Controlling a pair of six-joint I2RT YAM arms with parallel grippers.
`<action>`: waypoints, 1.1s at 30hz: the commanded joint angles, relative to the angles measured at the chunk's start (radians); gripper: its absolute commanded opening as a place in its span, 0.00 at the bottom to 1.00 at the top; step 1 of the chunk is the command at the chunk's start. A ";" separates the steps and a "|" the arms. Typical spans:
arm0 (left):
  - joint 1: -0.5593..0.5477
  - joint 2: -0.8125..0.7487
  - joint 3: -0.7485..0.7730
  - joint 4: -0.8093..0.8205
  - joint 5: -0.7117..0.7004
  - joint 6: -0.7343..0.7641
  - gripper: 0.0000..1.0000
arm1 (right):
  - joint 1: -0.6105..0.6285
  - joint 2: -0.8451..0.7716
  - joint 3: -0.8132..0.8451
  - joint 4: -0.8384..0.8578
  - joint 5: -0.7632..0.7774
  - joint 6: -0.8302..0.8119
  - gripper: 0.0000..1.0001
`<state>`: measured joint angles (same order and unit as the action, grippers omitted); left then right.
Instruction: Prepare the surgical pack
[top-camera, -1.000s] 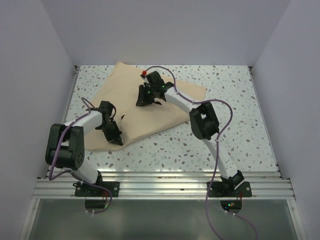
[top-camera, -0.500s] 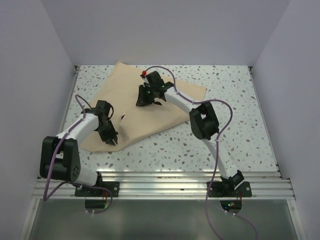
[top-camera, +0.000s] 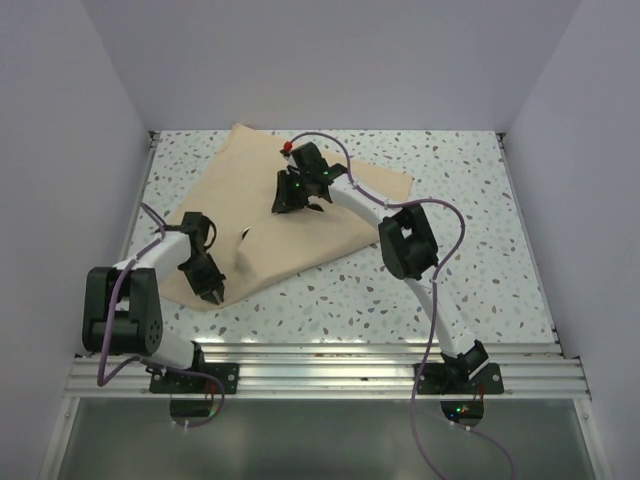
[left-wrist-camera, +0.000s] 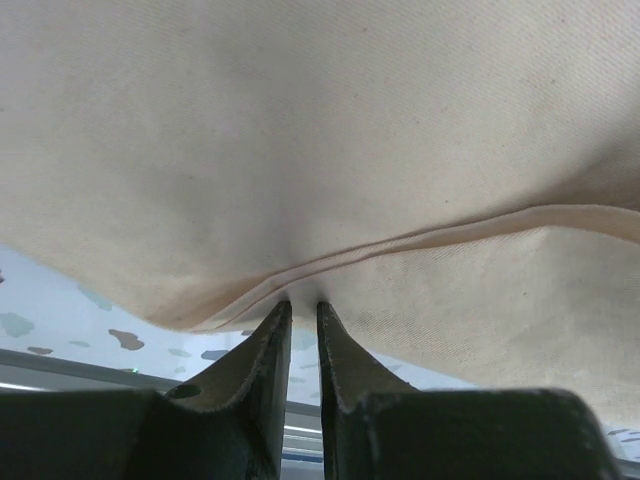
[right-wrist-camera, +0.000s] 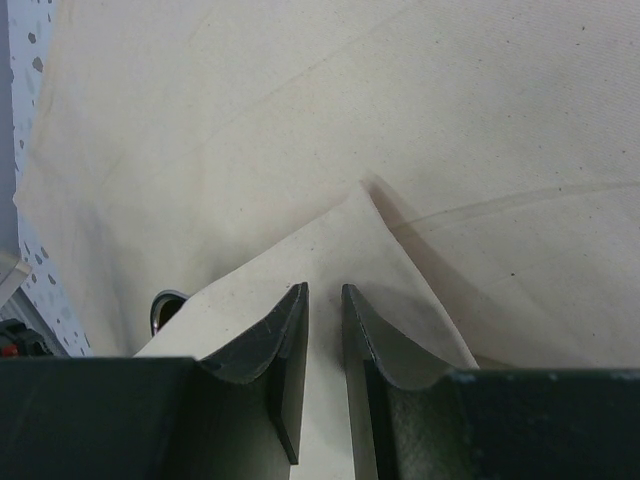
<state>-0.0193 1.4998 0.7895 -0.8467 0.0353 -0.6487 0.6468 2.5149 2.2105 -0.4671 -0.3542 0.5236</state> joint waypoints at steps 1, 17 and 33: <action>0.018 -0.073 0.008 -0.040 -0.063 0.024 0.21 | -0.001 0.001 0.034 -0.034 0.001 -0.008 0.25; 0.093 -0.021 -0.061 0.014 -0.058 0.057 0.22 | -0.001 0.002 0.034 -0.042 0.006 -0.011 0.25; 0.333 0.063 0.323 -0.079 -0.097 0.098 0.48 | -0.001 -0.027 0.051 -0.045 -0.012 0.018 0.25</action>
<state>0.2199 1.5173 1.0859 -0.9371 -0.0479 -0.5804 0.6468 2.5149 2.2162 -0.4858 -0.3546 0.5274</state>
